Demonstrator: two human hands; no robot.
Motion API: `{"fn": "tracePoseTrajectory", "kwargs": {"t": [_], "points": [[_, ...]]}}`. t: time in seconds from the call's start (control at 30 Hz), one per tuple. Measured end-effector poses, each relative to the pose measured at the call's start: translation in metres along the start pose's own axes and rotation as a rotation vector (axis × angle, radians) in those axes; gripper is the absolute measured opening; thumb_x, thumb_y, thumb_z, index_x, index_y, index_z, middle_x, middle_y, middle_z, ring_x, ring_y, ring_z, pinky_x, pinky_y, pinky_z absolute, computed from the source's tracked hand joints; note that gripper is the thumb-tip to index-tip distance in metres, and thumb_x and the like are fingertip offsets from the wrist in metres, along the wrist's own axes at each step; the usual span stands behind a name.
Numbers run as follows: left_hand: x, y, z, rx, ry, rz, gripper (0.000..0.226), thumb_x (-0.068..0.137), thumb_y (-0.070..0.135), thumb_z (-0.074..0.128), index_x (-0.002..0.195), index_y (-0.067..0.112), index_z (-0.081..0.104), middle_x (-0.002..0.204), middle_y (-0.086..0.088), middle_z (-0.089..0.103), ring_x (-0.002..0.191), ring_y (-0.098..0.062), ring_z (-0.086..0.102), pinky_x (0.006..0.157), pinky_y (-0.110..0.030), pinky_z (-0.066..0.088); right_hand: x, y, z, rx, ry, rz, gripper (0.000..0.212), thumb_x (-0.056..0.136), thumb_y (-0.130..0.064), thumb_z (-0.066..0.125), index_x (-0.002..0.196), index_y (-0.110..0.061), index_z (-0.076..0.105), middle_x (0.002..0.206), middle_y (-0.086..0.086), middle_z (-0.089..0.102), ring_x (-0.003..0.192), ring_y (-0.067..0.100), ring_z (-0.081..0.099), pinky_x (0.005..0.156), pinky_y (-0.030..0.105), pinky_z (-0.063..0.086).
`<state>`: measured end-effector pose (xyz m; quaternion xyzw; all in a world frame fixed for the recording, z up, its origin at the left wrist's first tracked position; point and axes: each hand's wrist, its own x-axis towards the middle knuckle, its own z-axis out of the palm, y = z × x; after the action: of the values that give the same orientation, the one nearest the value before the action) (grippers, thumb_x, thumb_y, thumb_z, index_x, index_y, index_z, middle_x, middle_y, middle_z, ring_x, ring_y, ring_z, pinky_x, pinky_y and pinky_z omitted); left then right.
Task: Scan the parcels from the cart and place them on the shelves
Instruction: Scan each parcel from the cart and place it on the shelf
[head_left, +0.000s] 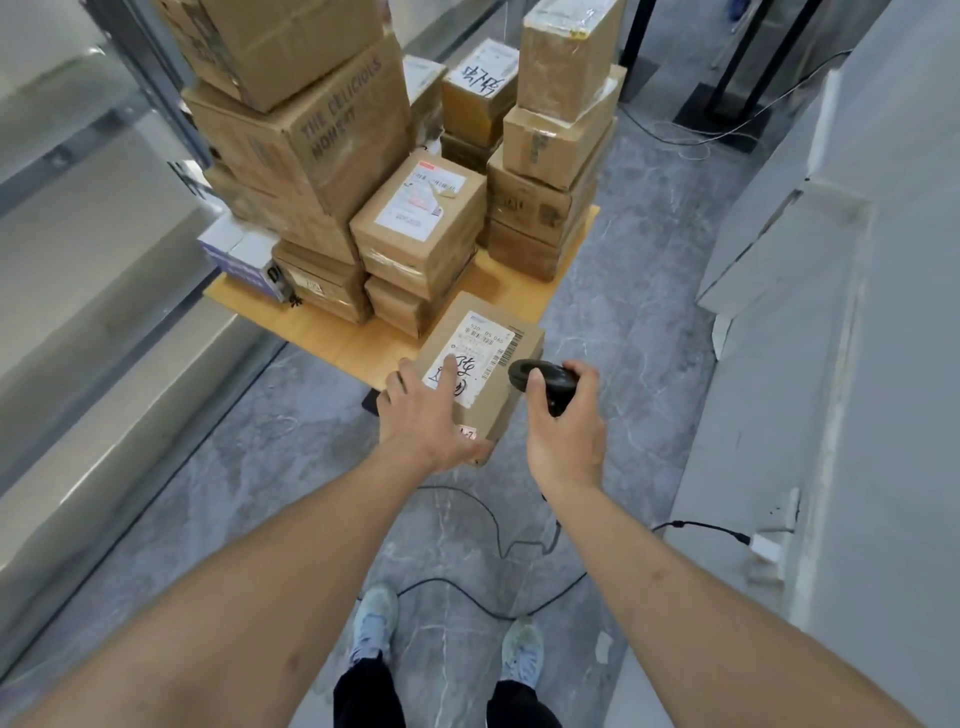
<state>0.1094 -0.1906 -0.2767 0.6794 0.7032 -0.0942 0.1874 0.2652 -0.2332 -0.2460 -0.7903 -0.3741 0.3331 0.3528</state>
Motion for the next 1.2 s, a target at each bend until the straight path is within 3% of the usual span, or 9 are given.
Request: {"fn": "tracePoseTrajectory", "kwargs": {"t": [0.1, 0.17, 0.27, 0.33, 0.43, 0.67, 0.83, 0.97, 1.2], "points": [[0.003, 0.004, 0.002, -0.073, 0.027, -0.051, 0.140, 0.054, 0.099, 0.064, 0.163, 0.033, 0.006, 0.146, -0.019, 0.021, 0.134, -0.040, 0.029, 0.111, -0.052, 0.033, 0.005, 0.003, 0.002, 0.000, -0.016, 0.001, 0.035, 0.103, -0.057, 0.052, 0.134, -0.041, 0.044, 0.107, -0.010, 0.065, 0.097, 0.020, 0.065, 0.086, 0.041, 0.054], [0.002, 0.001, 0.003, -0.119, 0.046, -0.069, 0.128, 0.062, 0.100, 0.057, 0.162, 0.034, 0.013, 0.140, -0.016, 0.028, 0.129, -0.040, 0.034, 0.108, -0.052, 0.035, 0.007, 0.005, 0.001, 0.000, -0.011, 0.000, 0.035, 0.104, -0.057, 0.052, 0.134, -0.041, 0.044, 0.106, -0.010, 0.065, 0.097, 0.020, 0.066, 0.086, 0.042, 0.055], [0.004, -0.011, 0.005, -0.286, 0.097, -0.087, 0.089, 0.085, 0.083, 0.054, 0.155, 0.036, 0.026, 0.133, -0.014, 0.037, 0.121, -0.041, 0.044, 0.105, -0.054, 0.041, 0.008, 0.003, 0.000, 0.009, -0.004, 0.008, 0.035, 0.104, -0.057, 0.052, 0.134, -0.041, 0.044, 0.107, -0.011, 0.065, 0.097, 0.020, 0.066, 0.087, 0.044, 0.056], [0.009, -0.021, 0.008, -0.434, 0.086, -0.119, 0.076, 0.095, 0.069, 0.055, 0.157, 0.039, 0.023, 0.133, -0.016, 0.040, 0.120, -0.043, 0.049, 0.105, -0.055, 0.044, 0.010, 0.000, -0.001, 0.014, -0.007, 0.008, 0.036, 0.104, -0.058, 0.052, 0.135, -0.042, 0.044, 0.107, -0.013, 0.065, 0.098, 0.019, 0.066, 0.087, 0.043, 0.055], [0.018, -0.038, 0.018, -0.693, 0.040, -0.189, 0.079, 0.100, 0.055, 0.059, 0.163, 0.034, 0.017, 0.144, -0.017, 0.042, 0.128, -0.039, 0.051, 0.108, -0.050, 0.045, 0.012, -0.004, 0.000, 0.023, -0.009, -0.005, 0.037, 0.104, -0.056, 0.053, 0.136, -0.040, 0.044, 0.104, -0.017, 0.061, 0.099, 0.016, 0.064, 0.086, 0.038, 0.051], [0.022, -0.058, 0.022, -1.108, -0.208, -0.205, 0.083, 0.098, 0.056, 0.065, 0.165, 0.044, 0.017, 0.158, 0.003, 0.044, 0.135, -0.023, 0.049, 0.116, -0.047, 0.040, 0.007, -0.006, 0.014, 0.014, -0.003, -0.011, 0.034, 0.104, -0.054, 0.055, 0.133, -0.040, 0.045, 0.100, -0.021, 0.061, 0.097, 0.014, 0.064, 0.086, 0.037, 0.051], [0.029, -0.067, 0.024, -1.139, -0.347, -0.224, 0.085, 0.091, 0.065, 0.068, 0.158, 0.062, 0.016, 0.152, 0.006, 0.050, 0.131, -0.025, 0.054, 0.111, -0.053, 0.044, 0.002, -0.008, 0.022, 0.016, 0.004, 0.004, 0.035, 0.104, -0.055, 0.054, 0.134, -0.040, 0.044, 0.103, -0.018, 0.064, 0.096, 0.014, 0.065, 0.082, 0.035, 0.049], [0.028, -0.074, 0.027, -1.136, -0.455, -0.154, 0.087, 0.091, 0.063, 0.070, 0.155, 0.069, 0.012, 0.136, 0.013, 0.061, 0.126, -0.020, 0.059, 0.114, -0.053, 0.045, -0.002, -0.009, 0.026, 0.003, 0.020, 0.007, 0.035, 0.104, -0.054, 0.055, 0.135, -0.041, 0.046, 0.097, -0.026, 0.060, 0.090, 0.004, 0.062, 0.076, 0.028, 0.044], [0.017, -0.081, 0.021, -1.133, -0.441, -0.049, 0.083, 0.099, 0.055, 0.064, 0.151, 0.074, 0.002, 0.127, 0.018, 0.068, 0.113, -0.015, 0.070, 0.100, -0.046, 0.058, -0.019, -0.011, 0.031, -0.008, 0.026, 0.012, 0.034, 0.103, -0.053, 0.056, 0.134, -0.041, 0.047, 0.097, -0.028, 0.061, 0.087, -0.009, 0.058, 0.066, 0.014, 0.039]]}}
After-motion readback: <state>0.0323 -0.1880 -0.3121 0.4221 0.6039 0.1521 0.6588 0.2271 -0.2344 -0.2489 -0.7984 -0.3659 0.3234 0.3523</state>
